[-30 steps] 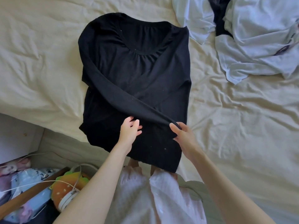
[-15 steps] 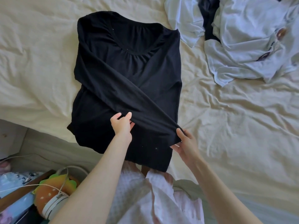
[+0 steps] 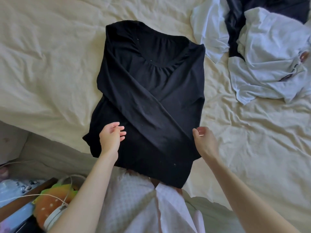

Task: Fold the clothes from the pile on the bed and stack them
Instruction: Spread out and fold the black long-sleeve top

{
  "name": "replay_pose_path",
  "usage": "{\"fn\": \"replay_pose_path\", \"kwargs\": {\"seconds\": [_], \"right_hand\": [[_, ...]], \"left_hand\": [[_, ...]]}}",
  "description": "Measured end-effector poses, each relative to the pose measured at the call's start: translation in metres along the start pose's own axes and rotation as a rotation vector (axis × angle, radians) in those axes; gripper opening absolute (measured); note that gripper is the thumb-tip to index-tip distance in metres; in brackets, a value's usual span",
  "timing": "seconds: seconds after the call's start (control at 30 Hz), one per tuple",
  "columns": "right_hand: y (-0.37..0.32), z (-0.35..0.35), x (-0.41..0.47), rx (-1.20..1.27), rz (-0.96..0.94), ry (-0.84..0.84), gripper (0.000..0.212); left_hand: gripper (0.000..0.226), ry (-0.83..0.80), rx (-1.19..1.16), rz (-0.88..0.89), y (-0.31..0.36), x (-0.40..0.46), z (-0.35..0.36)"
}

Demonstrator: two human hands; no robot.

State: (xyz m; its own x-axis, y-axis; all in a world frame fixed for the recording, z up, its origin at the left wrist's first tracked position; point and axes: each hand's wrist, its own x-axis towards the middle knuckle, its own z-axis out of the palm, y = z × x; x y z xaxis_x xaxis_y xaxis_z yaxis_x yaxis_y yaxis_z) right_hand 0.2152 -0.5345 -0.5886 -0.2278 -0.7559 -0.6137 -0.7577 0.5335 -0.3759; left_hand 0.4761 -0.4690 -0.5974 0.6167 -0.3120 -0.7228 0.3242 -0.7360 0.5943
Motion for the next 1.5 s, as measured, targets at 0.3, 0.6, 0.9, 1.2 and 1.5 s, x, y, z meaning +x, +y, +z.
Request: {"fn": "replay_pose_path", "kwargs": {"seconds": [0.3, 0.6, 0.9, 1.2, 1.5], "right_hand": [[-0.208, 0.062, 0.049, -0.037, -0.365, -0.179, 0.024], [-0.349, 0.138, 0.099, -0.332, -0.497, -0.035, 0.046], [-0.340, 0.124, 0.110, 0.183, -0.096, -0.258, 0.025], [-0.342, 0.103, 0.145, 0.453, 0.140, -0.415, 0.050], [-0.368, 0.099, 0.168, 0.434, 0.117, -0.459, 0.010]], "left_hand": [[0.017, 0.014, 0.084, 0.099, 0.070, 0.092, -0.043], [0.018, -0.197, 0.125, 0.004, 0.099, 0.128, -0.012], [0.017, -0.211, -0.192, -0.042, 0.114, 0.132, -0.041], [0.017, -0.479, 0.223, 0.202, 0.118, 0.132, -0.021], [0.022, -0.120, 0.706, 0.636, 0.105, 0.145, -0.005]]}}
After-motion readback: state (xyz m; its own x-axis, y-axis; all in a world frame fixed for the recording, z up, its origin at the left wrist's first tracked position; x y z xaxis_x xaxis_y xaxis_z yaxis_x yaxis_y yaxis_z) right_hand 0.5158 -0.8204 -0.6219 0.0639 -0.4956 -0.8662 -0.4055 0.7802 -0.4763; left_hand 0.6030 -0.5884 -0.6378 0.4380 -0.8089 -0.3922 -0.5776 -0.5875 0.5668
